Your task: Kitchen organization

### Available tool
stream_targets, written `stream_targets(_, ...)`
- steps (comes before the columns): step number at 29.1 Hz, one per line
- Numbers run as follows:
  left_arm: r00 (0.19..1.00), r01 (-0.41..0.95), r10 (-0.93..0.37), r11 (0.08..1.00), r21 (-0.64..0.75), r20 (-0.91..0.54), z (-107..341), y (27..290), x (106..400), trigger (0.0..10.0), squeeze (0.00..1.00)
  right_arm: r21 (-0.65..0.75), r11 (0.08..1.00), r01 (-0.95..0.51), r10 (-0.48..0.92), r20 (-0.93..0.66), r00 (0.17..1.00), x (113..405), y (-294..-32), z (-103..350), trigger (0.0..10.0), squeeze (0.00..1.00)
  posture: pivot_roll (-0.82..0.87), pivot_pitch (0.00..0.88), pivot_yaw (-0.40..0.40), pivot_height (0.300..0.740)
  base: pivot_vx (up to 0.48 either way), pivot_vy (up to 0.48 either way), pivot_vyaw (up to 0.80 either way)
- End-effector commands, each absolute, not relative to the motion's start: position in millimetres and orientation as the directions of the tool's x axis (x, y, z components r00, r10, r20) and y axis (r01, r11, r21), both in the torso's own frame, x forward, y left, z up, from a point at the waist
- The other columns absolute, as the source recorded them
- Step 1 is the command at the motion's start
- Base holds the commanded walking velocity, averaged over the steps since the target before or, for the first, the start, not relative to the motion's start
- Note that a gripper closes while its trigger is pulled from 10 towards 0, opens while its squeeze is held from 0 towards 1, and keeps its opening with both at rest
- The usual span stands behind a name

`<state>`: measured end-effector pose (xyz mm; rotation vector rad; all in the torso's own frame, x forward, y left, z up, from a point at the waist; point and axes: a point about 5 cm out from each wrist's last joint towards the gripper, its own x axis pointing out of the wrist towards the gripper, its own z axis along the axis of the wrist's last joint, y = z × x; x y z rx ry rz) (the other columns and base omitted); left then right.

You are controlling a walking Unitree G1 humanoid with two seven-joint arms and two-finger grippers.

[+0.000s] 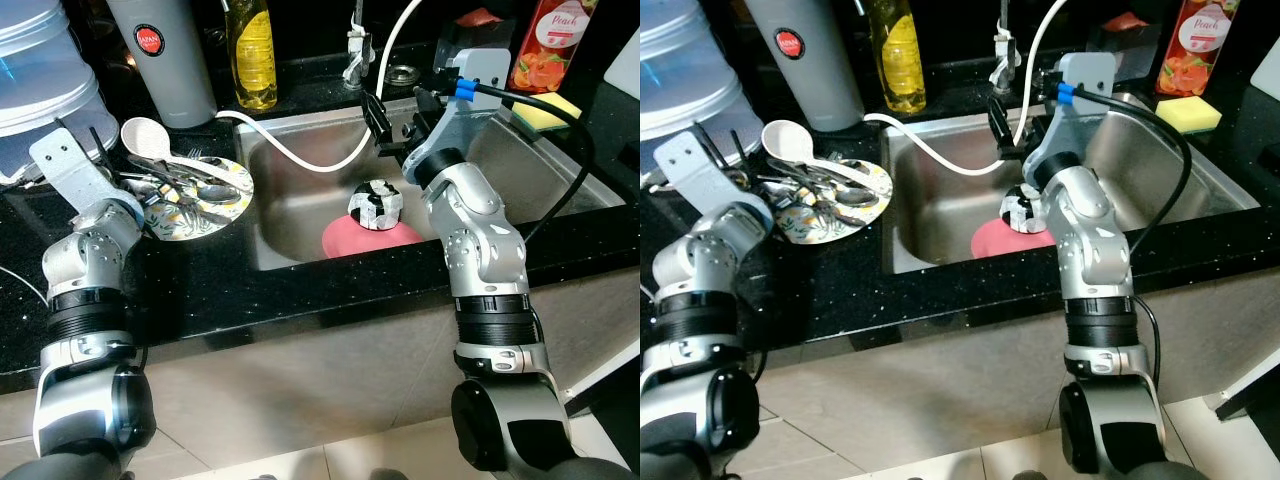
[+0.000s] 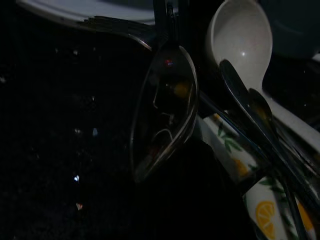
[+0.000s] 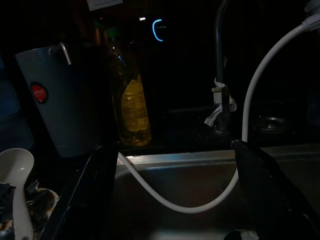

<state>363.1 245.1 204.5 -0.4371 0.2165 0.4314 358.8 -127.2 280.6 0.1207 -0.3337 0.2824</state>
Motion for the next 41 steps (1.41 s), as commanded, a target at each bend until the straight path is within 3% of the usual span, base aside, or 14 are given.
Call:
stream_targets(1, 0.894, -0.444, 0.379, 0.821, -0.359, -0.239, 212.5, 244.0, 361.2, 10.0, 0.0, 0.077, 0.946, -0.314, 0.272, 0.338, 0.901, 357.2, -122.3, 281.6, 10.0, 0.0, -0.1, 0.037, 0.092, 0.74, 0.0, 0.0, 0.0)
stream_targets(8, 0.84, -0.533, 0.528, 0.768, -0.355, -0.121, 229.8, 243.4, 349.0, 10.0, 0.0, 0.078, 0.946, -0.315, 0.272, 0.339, 0.901, 356.8, -122.1, 282.0, 10.0, 0.0, -0.1, 0.039, 0.091, 0.74, 0.0, 0.0, 0.0)
stream_targets(22, 0.876, -0.477, 0.464, 0.785, -0.396, -0.134, 229.7, 215.1, 343.5, 10.0, 0.0, 0.077, 0.944, -0.32, 0.277, 0.338, 0.899, 358.0, -120.9, 282.2, 10.0, 0.0, -0.1, 0.037, 0.087, 0.74, 0.0, 0.0, 0.0)
stream_targets(30, 0.835, -0.54, 0.431, 0.763, -0.355, -0.342, 195.6, 221.0, 345.7, 10.0, 0.0, 0.077, 0.944, -0.32, 0.278, 0.339, 0.899, 358.6, -120.3, 282.1, 10.0, 0.0, -0.1, 0.032, 0.089, 0.74, 0.0, 0.0, 0.0)
stream_targets(31, 0.832, -0.543, 0.436, 0.766, -0.345, -0.344, 194.9, 223.6, 345.5, 10.0, 1.0, 0.076, 0.944, -0.32, 0.278, 0.339, 0.899, 358.5, -120.3, 282.2, 10.0, 0.0, -0.1, 0.032, 0.089, 0.74, 0.0, 0.0, 0.0)
stream_targets(41, 0.826, -0.561, 0.5, 0.773, -0.296, -0.26, 210.1, 232.6, 340.2, 10.0, 1.0, 0.076, 0.943, -0.324, 0.281, 0.341, 0.897, 358.3, -120.4, 282.1, 10.0, 0.0, -0.09, 0.023, 0.087, 0.74, 0.0, 0.0, 0.0)
